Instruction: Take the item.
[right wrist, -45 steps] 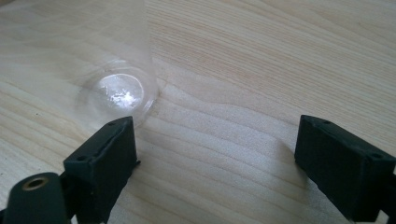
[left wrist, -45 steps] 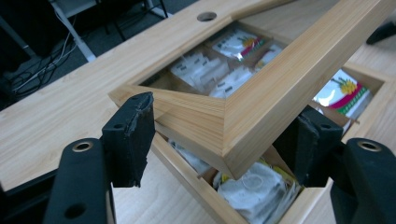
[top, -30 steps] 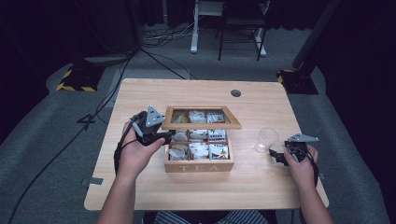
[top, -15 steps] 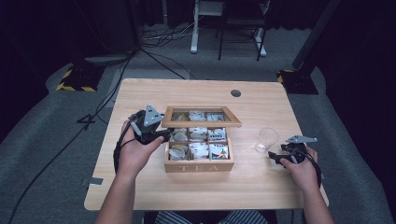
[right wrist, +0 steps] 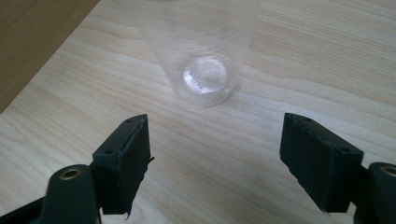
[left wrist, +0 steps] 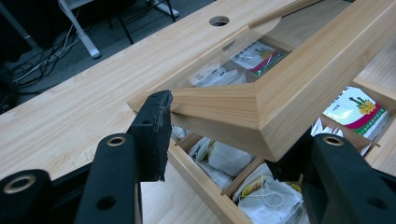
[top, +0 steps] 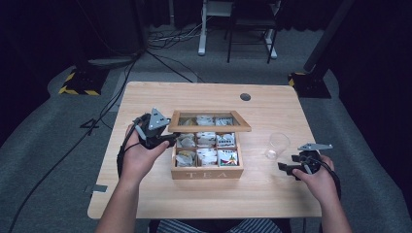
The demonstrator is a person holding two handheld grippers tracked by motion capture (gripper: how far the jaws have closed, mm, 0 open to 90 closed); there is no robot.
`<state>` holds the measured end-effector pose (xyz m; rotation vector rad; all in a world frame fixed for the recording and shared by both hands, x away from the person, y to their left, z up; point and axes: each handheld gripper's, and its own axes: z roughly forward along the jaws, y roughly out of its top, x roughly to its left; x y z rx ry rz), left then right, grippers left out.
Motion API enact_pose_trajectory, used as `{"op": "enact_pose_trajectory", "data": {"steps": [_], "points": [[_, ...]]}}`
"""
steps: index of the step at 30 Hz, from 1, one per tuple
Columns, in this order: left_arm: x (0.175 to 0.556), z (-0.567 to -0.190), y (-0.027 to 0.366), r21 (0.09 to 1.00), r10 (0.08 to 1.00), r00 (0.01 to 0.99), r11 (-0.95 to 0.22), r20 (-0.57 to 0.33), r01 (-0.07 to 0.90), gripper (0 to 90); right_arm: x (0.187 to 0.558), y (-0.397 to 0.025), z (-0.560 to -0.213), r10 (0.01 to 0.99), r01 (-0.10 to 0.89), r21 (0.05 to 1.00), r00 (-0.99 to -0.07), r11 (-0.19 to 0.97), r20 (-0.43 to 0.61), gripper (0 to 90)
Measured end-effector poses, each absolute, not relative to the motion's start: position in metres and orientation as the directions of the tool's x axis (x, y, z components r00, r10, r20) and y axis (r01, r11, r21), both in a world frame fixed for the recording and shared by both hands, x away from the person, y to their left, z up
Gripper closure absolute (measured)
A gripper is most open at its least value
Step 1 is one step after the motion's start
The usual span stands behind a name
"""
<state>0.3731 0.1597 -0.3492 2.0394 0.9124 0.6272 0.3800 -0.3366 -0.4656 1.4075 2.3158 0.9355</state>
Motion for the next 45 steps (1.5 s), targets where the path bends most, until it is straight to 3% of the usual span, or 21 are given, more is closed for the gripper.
{"op": "enact_pose_trajectory", "data": {"steps": [12,28,33,40,45], "points": [[0.372,-0.351,0.158,0.816,0.774,0.621,-0.436,0.126,0.379,48.1,0.366,-0.310,-0.444,0.816,0.690,0.589,-0.571,0.421,0.087,42.3],[0.373,-0.351,0.157,0.813,0.774,0.620,-0.441,0.131,0.379,46.6,0.346,-0.259,-0.401,0.761,0.634,0.633,-0.639,0.443,0.108,49.4],[0.372,-0.352,0.156,0.814,0.776,0.617,-0.440,0.132,0.380,46.4,0.344,-0.237,-0.395,0.734,0.622,0.669,-0.659,0.407,0.167,49.0],[0.372,-0.352,0.156,0.814,0.775,0.618,-0.441,0.133,0.379,46.3,0.348,-0.193,-0.391,0.701,0.583,0.663,-0.702,0.470,0.121,40.9],[0.372,-0.352,0.157,0.813,0.773,0.620,-0.444,0.134,0.377,46.2,0.350,-0.173,-0.389,0.676,0.542,0.686,-0.731,0.485,0.100,42.4]]}}
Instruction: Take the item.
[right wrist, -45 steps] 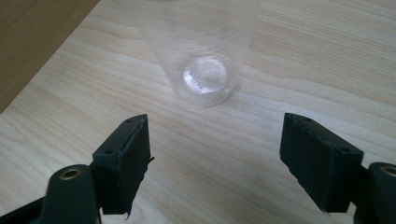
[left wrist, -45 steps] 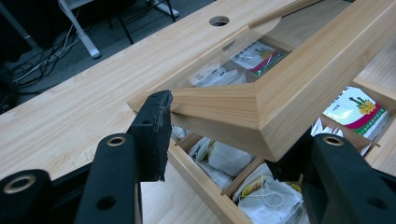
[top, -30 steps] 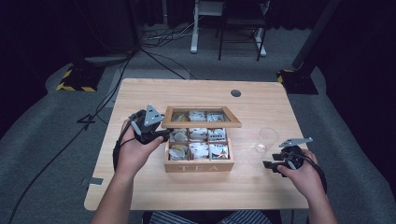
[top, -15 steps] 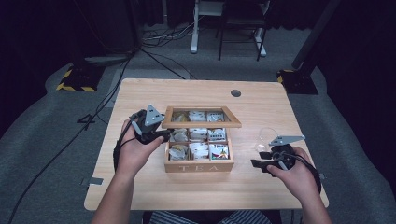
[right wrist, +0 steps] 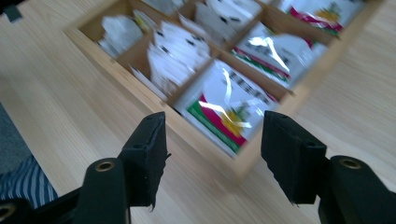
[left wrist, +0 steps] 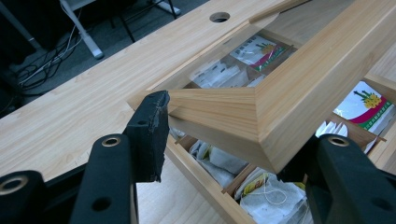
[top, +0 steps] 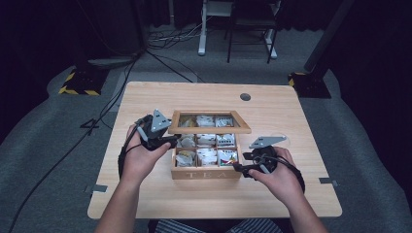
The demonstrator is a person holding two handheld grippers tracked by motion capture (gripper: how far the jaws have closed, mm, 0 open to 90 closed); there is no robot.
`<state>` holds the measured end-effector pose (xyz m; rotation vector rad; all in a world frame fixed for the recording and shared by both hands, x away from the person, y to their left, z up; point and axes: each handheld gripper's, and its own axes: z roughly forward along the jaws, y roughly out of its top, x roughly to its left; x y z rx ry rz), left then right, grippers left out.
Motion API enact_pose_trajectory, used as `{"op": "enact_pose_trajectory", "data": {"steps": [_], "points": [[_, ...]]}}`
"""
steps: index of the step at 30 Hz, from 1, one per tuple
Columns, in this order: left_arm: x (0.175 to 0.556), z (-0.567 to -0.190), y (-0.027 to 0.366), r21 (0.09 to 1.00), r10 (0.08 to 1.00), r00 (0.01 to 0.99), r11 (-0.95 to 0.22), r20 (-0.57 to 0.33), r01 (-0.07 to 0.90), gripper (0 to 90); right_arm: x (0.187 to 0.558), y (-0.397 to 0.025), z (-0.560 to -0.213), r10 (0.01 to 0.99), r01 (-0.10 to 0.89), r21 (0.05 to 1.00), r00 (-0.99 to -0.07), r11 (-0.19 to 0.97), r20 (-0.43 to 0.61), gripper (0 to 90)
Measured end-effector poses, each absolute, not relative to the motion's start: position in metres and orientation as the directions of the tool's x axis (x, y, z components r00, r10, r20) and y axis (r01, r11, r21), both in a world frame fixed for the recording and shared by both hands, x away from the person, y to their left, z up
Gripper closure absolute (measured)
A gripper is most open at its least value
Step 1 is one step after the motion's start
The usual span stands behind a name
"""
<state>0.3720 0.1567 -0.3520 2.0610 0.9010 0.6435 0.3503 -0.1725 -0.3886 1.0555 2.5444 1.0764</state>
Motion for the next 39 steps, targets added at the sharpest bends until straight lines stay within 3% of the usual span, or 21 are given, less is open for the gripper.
{"op": "enact_pose_trajectory", "data": {"steps": [16,27,39], "points": [[0.372,-0.348,0.155,0.811,0.769,0.626,-0.445,0.129,0.379,43.9,0.361,-0.105,-0.388,0.602,0.466,0.737,-0.792,0.490,0.100,47.4],[0.372,-0.350,0.154,0.812,0.766,0.629,-0.449,0.133,0.375,41.6,0.368,-0.062,-0.405,0.555,0.437,0.745,-0.825,0.504,0.109,55.2],[0.372,-0.350,0.154,0.813,0.767,0.627,-0.448,0.136,0.372,41.7,0.372,-0.023,-0.422,0.522,0.373,0.742,-0.852,0.556,0.038,61.8]]}}
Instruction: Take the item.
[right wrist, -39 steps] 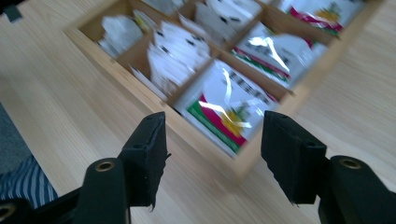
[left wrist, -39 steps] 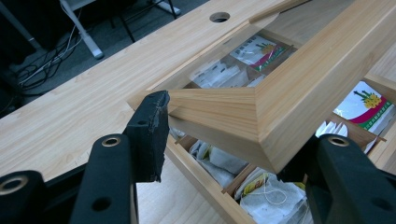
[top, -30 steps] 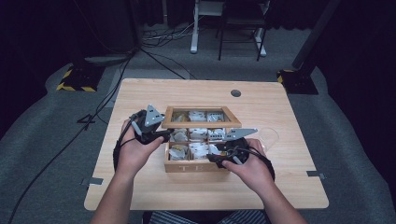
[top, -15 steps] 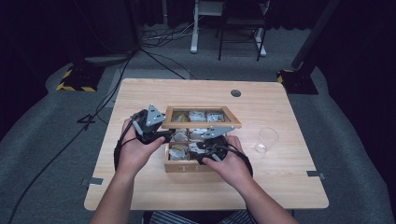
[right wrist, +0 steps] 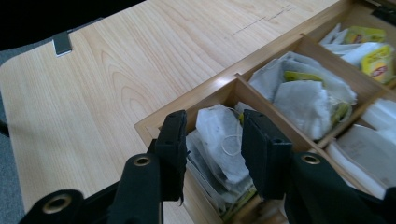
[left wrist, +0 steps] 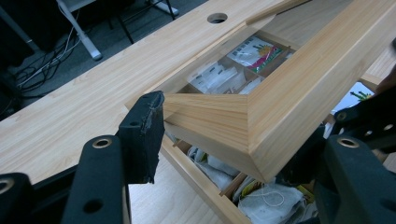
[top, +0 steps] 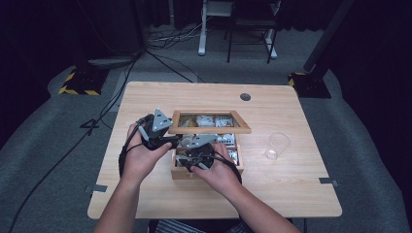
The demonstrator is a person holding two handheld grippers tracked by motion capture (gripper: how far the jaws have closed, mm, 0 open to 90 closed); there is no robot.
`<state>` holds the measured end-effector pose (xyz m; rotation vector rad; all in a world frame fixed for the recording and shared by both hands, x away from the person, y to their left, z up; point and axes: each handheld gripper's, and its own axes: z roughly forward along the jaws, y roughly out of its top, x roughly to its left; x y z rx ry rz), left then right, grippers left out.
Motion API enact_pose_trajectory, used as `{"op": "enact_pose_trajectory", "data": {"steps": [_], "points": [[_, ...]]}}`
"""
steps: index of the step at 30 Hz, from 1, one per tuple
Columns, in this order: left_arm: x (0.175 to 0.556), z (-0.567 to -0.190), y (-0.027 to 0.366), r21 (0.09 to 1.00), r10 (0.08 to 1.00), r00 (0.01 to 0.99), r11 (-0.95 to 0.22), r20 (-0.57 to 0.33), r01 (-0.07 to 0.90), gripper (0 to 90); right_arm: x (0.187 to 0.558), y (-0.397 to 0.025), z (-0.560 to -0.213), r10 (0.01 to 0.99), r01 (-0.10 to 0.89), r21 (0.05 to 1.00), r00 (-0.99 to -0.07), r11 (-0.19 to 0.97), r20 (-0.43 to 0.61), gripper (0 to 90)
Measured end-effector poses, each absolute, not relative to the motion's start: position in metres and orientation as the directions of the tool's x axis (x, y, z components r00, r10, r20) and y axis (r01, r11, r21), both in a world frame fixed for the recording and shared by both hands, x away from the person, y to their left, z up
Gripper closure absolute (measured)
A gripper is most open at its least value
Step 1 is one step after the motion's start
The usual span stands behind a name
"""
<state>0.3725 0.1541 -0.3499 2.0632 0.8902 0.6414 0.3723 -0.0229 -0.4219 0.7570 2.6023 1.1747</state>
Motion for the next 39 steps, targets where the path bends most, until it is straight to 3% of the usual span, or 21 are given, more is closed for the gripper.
{"op": "enact_pose_trajectory", "data": {"steps": [15,21,35,39], "points": [[0.373,-0.350,0.154,0.813,0.767,0.627,-0.449,0.138,0.371,41.8,0.377,-0.009,-0.440,0.523,0.350,0.741,-0.852,0.573,-0.003,62.9],[0.373,-0.350,0.154,0.812,0.766,0.628,-0.451,0.138,0.371,41.8,0.379,-0.011,-0.442,0.532,0.324,0.742,-0.845,0.587,-0.051,69.9],[0.373,-0.350,0.153,0.810,0.766,0.628,-0.452,0.138,0.374,41.1,0.380,-0.011,-0.446,0.529,0.326,0.712,-0.846,0.622,-0.075,73.8],[0.373,-0.351,0.153,0.808,0.766,0.628,-0.455,0.140,0.374,40.8,0.382,-0.012,-0.448,0.523,0.314,0.701,-0.846,0.640,-0.098,78.5]]}}
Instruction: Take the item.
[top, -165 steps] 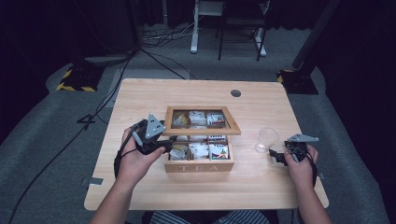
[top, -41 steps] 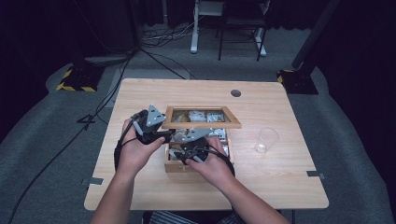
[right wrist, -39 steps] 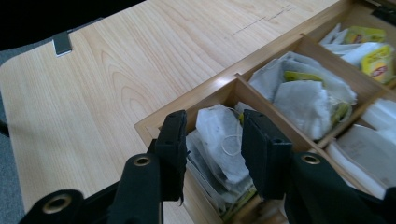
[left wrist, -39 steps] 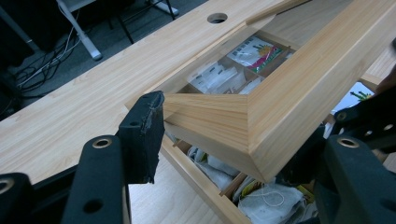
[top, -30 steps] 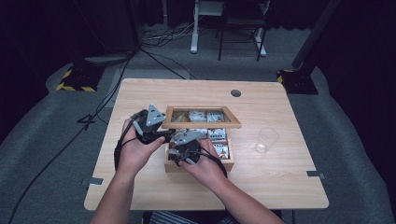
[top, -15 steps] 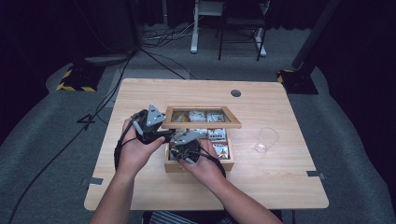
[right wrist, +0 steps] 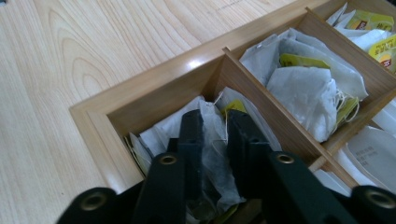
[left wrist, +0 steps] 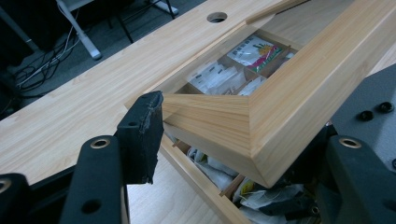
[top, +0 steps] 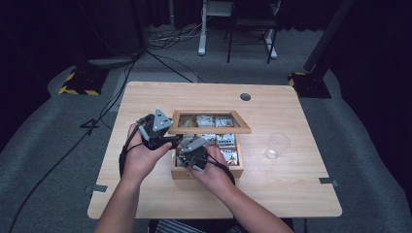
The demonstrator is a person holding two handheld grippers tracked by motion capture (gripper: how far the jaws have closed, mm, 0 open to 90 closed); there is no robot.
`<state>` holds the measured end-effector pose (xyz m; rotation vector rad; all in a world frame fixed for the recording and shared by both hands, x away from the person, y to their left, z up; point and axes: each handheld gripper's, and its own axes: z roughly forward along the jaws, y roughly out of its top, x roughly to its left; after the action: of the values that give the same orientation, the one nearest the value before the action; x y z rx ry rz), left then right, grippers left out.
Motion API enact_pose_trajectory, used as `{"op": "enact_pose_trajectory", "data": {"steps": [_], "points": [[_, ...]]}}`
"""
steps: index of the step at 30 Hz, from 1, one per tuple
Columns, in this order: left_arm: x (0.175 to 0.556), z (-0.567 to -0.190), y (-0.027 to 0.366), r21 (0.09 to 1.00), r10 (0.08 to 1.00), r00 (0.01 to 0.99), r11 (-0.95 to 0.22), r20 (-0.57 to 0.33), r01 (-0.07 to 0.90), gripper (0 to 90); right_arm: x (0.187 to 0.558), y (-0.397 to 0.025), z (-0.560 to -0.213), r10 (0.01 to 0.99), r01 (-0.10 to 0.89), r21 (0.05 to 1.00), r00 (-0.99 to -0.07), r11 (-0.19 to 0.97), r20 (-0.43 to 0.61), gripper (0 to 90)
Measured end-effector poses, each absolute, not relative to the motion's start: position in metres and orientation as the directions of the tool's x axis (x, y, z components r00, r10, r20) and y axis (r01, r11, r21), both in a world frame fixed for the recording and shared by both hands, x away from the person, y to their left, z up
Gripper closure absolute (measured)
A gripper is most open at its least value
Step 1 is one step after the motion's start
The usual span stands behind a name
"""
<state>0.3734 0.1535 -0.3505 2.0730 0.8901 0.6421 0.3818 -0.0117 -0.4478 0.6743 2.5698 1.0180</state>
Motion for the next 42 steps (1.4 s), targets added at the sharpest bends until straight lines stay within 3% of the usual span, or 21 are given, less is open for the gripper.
{"op": "enact_pose_trajectory", "data": {"steps": [6,23,42], "points": [[0.374,-0.351,0.154,0.808,0.764,0.630,-0.456,0.140,0.374,40.6,0.383,-0.013,-0.446,0.510,0.308,0.685,-0.853,0.660,-0.108,89.5],[0.374,-0.351,0.153,0.809,0.766,0.629,-0.451,0.133,0.377,40.2,0.370,-0.022,-0.425,0.512,0.254,0.740,-0.848,0.623,-0.140,90.0],[0.375,-0.352,0.153,0.808,0.766,0.628,-0.451,0.134,0.378,40.2,0.356,-0.048,-0.389,0.527,0.227,0.824,-0.844,0.519,-0.099,90.0]]}}
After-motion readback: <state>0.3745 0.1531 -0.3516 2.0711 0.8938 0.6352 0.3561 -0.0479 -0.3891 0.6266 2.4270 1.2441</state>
